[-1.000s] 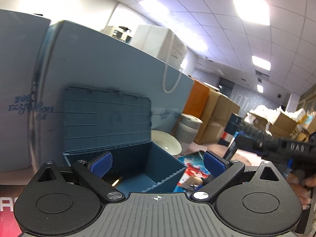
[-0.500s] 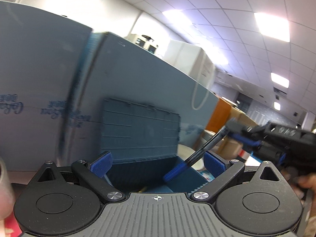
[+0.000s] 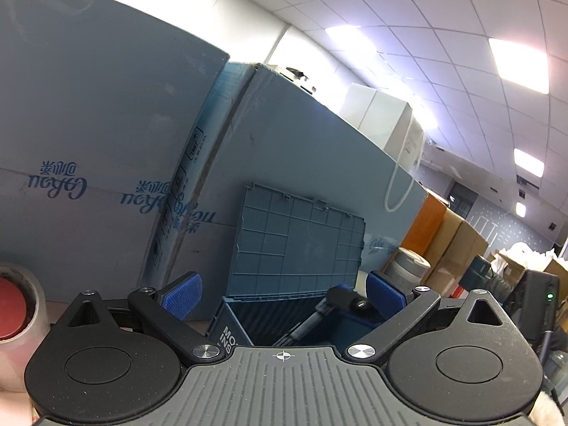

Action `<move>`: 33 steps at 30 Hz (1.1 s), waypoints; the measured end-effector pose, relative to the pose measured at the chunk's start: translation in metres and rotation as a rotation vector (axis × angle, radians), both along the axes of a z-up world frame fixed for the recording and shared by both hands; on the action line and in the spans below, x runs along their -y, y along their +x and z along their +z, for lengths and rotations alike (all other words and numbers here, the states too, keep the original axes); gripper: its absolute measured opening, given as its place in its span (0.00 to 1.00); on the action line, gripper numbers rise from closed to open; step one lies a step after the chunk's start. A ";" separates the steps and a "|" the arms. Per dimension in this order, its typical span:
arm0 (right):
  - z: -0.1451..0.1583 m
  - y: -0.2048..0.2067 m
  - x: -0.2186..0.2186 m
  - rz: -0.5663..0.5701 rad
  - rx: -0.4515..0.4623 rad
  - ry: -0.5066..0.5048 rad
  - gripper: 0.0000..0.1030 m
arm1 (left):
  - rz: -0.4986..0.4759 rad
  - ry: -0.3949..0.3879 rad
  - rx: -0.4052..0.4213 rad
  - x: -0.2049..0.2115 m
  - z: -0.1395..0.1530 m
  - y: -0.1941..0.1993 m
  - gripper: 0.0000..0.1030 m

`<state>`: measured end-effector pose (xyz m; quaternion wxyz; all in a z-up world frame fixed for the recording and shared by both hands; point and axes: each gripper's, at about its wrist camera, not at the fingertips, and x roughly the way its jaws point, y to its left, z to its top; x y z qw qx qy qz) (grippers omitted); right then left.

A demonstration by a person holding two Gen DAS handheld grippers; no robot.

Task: Organize rigid objects
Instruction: 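Carry the dark marker into the blue box and open the right tool, then move the open right tool back over the mat toward the green tube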

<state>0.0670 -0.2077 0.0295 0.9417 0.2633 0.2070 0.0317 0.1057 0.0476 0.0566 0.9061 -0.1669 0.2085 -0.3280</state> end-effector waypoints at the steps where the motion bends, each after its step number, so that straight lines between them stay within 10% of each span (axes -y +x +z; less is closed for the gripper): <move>1: -0.002 0.001 -0.001 0.000 -0.005 -0.009 0.12 | -0.001 0.001 -0.001 0.001 0.000 0.001 0.97; 25: -0.005 0.006 -0.006 -0.046 -0.115 -0.164 0.20 | -0.039 0.008 -0.008 0.007 -0.004 0.001 0.98; 33: -0.001 0.002 -0.009 -0.083 -0.103 -0.219 0.40 | -0.041 0.008 -0.007 0.007 -0.004 0.000 0.98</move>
